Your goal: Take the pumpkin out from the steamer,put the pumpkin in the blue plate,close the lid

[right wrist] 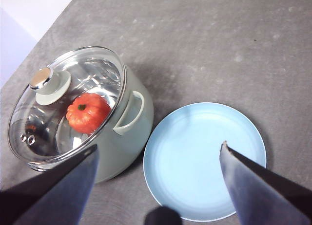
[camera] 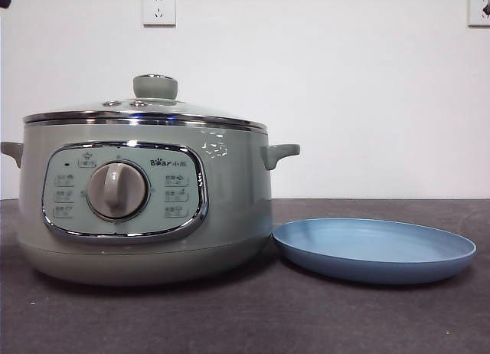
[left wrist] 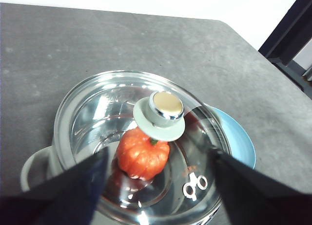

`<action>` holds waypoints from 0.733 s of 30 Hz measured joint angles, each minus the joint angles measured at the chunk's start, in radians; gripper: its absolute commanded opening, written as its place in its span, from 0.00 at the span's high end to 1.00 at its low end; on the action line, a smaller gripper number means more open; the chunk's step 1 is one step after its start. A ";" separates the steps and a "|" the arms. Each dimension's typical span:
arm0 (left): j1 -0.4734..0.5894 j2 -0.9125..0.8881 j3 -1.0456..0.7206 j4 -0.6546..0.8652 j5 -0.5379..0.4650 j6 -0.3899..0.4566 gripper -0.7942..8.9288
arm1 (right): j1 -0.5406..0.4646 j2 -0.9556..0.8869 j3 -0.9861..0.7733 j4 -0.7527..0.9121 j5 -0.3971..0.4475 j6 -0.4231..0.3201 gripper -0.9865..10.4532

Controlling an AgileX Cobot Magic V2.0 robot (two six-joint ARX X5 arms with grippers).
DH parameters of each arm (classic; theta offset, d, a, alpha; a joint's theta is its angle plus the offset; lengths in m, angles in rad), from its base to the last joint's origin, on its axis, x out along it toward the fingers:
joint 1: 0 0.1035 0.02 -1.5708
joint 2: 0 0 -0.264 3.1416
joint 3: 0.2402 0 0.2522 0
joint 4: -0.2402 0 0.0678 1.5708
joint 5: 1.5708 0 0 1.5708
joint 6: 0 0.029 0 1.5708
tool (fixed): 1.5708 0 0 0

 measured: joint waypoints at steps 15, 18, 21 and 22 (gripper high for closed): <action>-0.282 0.300 0.265 -0.068 -0.275 0.024 0.48 | 0.000 0.016 0.000 0.000 0.000 0.000 0.55; -0.343 0.370 0.303 -0.072 -0.343 0.044 0.48 | 0.000 0.016 0.000 -0.001 0.000 0.000 0.55; -0.387 0.431 0.323 -0.072 -0.406 0.064 0.48 | 0.000 0.016 0.000 -0.005 0.000 0.000 0.56; -0.398 0.451 0.327 -0.071 -0.425 0.073 0.48 | 0.000 0.016 0.000 -0.006 0.000 0.000 0.56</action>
